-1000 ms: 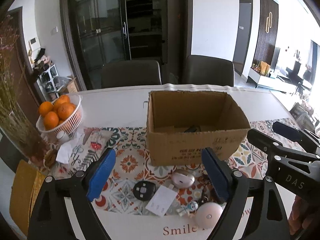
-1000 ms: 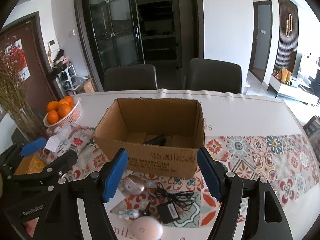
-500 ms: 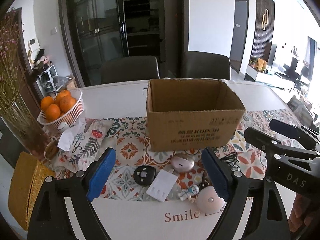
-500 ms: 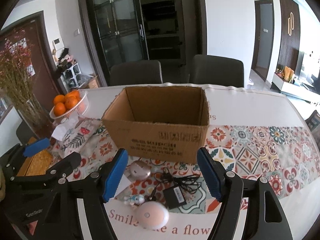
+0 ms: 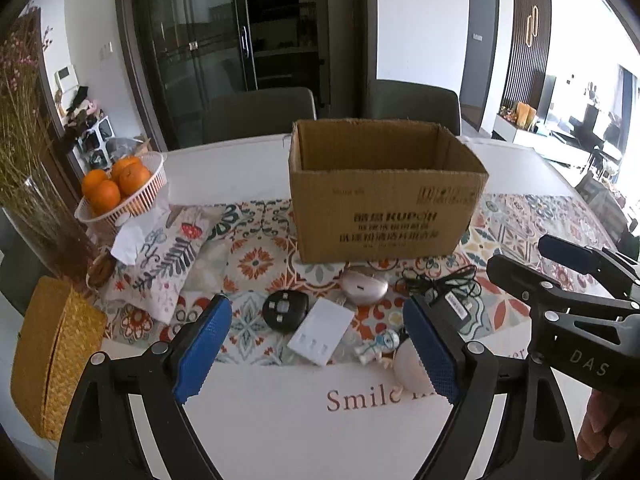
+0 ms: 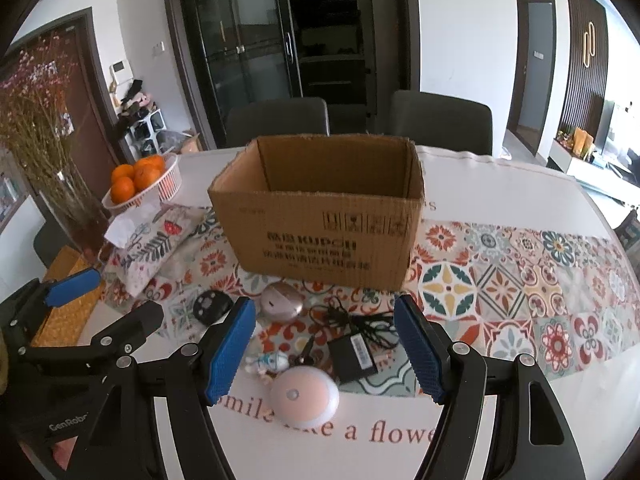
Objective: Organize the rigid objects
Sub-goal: 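Withdraw both tools from the box back toward the table items, then grasp the white three-slot charger with the left tool while the right tool grasps the black cabled adapter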
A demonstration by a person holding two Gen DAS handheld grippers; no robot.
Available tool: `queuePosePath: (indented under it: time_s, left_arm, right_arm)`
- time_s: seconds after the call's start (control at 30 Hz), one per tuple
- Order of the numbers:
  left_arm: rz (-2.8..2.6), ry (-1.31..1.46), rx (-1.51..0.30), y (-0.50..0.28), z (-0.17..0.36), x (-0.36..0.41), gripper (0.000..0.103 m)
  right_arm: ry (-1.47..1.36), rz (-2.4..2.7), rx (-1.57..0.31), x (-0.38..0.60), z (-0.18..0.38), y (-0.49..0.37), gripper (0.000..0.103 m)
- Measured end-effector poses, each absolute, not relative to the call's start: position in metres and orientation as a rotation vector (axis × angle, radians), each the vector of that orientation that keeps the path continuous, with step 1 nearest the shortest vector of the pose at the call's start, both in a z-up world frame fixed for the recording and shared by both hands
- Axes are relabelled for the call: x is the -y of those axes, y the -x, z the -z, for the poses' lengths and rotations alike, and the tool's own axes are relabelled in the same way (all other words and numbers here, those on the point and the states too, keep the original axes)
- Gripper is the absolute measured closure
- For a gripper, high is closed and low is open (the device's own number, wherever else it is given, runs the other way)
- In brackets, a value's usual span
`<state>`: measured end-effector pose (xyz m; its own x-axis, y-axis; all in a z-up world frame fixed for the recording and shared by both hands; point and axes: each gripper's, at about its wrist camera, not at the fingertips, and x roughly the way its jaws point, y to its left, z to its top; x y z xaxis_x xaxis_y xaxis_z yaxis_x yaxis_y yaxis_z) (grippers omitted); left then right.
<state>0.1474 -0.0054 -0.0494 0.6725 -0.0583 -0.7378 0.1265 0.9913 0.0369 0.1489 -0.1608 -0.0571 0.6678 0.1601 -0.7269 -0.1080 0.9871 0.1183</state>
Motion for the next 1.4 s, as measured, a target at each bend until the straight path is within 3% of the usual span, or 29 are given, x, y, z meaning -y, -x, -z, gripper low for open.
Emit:
queuePosePath:
  time_s: [0.57, 1.4]
  left_arm:
    - [0.086, -0.096, -0.843, -0.138, 0.092, 0.002, 0.016]
    - [0.203, -0.151, -0.892, -0.175, 0.160, -0.002, 0.032]
  right_arm:
    - [-0.033, -0.143, -0.882, 0.156, 0.095, -0.141, 0.031]
    - [0.022, -0.125, -0.915, 0.142, 0.155, -0.164, 0.031]
